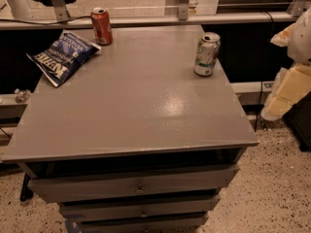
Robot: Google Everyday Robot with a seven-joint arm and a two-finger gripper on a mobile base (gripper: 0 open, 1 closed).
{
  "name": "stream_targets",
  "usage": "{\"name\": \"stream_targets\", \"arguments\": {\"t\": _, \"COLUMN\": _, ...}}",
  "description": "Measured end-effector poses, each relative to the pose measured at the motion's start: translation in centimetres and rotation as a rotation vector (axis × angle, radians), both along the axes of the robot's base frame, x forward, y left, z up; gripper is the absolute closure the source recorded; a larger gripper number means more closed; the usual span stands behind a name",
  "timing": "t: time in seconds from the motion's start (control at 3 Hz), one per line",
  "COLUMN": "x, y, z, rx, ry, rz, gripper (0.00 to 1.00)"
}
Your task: Move 7up can near blue chip bag
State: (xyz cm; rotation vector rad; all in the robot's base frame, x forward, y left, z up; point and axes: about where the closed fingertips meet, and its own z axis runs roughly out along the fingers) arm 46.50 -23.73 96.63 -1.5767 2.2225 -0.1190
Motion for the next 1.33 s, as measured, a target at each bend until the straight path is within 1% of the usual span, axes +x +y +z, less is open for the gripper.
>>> {"name": "stream_targets", "arguments": {"t": 0.33, "x": 4.6, "y": -3.1, "z": -2.2, "rx": 0.09, "ry": -0.073, "rz": -0.11, "gripper": 0.0}}
{"name": "stream_targets", "arguments": {"t": 0.67, "x": 10.2, "y": -5.2, "z": -3.7, "rx": 0.244, "ry": -0.149, "rz": -0.209, "gripper": 0.0}}
{"name": "stream_targets", "arguments": {"t": 1.0, "x": 15.3, "y": -4.6, "z": -4.3, "rx": 0.415, "ry": -0.203, "rz": -0.23, "gripper": 0.0}}
{"name": "stream_targets", "arguments": {"t": 1.33, "x": 19.0, "y": -2.6, "z": -5.1, "rx": 0.595, "ry": -0.222, "rz": -0.208, "gripper": 0.0}}
